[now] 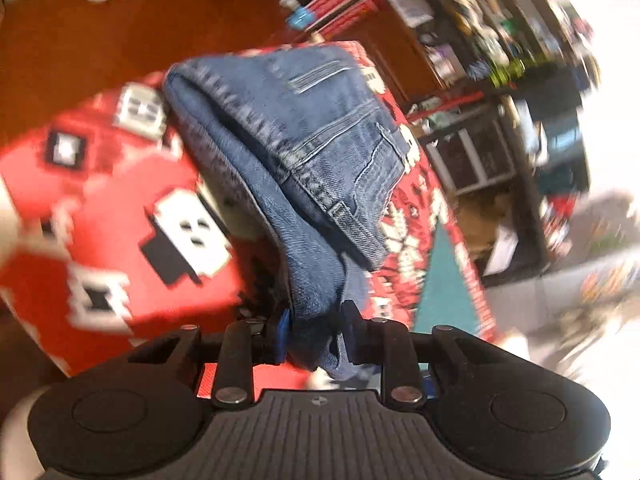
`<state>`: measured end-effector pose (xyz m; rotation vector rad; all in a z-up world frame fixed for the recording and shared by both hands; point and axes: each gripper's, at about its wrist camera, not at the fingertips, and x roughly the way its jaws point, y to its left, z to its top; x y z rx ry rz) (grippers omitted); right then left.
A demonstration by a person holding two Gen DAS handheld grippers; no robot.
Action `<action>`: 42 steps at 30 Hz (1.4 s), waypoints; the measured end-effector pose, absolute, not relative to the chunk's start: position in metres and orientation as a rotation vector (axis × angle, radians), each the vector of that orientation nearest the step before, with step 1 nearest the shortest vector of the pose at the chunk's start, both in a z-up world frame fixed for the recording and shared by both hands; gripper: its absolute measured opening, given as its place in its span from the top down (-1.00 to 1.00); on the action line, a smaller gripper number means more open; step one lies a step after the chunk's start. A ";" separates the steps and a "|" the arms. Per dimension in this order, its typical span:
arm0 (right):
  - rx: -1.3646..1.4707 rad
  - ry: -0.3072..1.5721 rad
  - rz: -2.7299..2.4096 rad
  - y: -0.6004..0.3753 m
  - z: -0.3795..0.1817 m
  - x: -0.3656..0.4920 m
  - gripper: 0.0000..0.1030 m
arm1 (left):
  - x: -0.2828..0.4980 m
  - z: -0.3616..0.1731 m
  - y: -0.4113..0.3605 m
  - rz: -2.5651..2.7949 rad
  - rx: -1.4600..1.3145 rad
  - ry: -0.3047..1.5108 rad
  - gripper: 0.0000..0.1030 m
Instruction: Fold clothes
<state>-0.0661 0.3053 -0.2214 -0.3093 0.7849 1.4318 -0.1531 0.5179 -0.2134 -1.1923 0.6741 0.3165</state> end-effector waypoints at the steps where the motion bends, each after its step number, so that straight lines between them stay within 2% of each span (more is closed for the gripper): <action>1: -0.305 0.786 1.437 0.305 -0.223 -0.068 0.03 | -0.154 -0.213 0.520 0.309 -1.228 0.657 0.53; 5: -0.289 0.793 1.430 0.312 -0.228 -0.075 0.03 | -0.158 -0.209 0.527 0.282 -1.341 0.596 0.53; 10: -0.265 0.774 1.411 0.324 -0.227 -0.072 0.05 | -0.154 -0.206 0.527 0.288 -1.342 0.621 0.53; 12: -0.262 0.771 1.411 0.329 -0.227 -0.071 0.43 | -0.155 -0.208 0.527 0.286 -1.351 0.624 0.53; 13: -0.271 0.780 1.427 0.332 -0.227 -0.071 0.86 | -0.155 -0.208 0.527 0.292 -1.349 0.626 0.58; 20: -0.397 0.758 1.474 0.334 -0.230 -0.090 0.95 | -0.165 -0.221 0.516 0.358 -1.265 0.751 0.68; 26: -0.365 0.822 1.445 0.324 -0.240 -0.087 1.00 | -0.177 -0.230 0.507 0.377 -1.277 0.742 0.76; 30: -0.347 0.830 1.440 0.312 -0.235 -0.083 1.00 | -0.186 -0.212 0.498 0.374 -1.208 0.715 0.85; 37: -0.254 0.757 1.422 0.307 -0.195 -0.064 0.95 | -0.171 -0.163 0.497 0.382 -1.010 0.607 0.85; 42: -0.288 0.740 1.409 0.346 -0.191 -0.054 0.94 | -0.135 -0.171 0.509 0.421 -0.903 0.661 0.85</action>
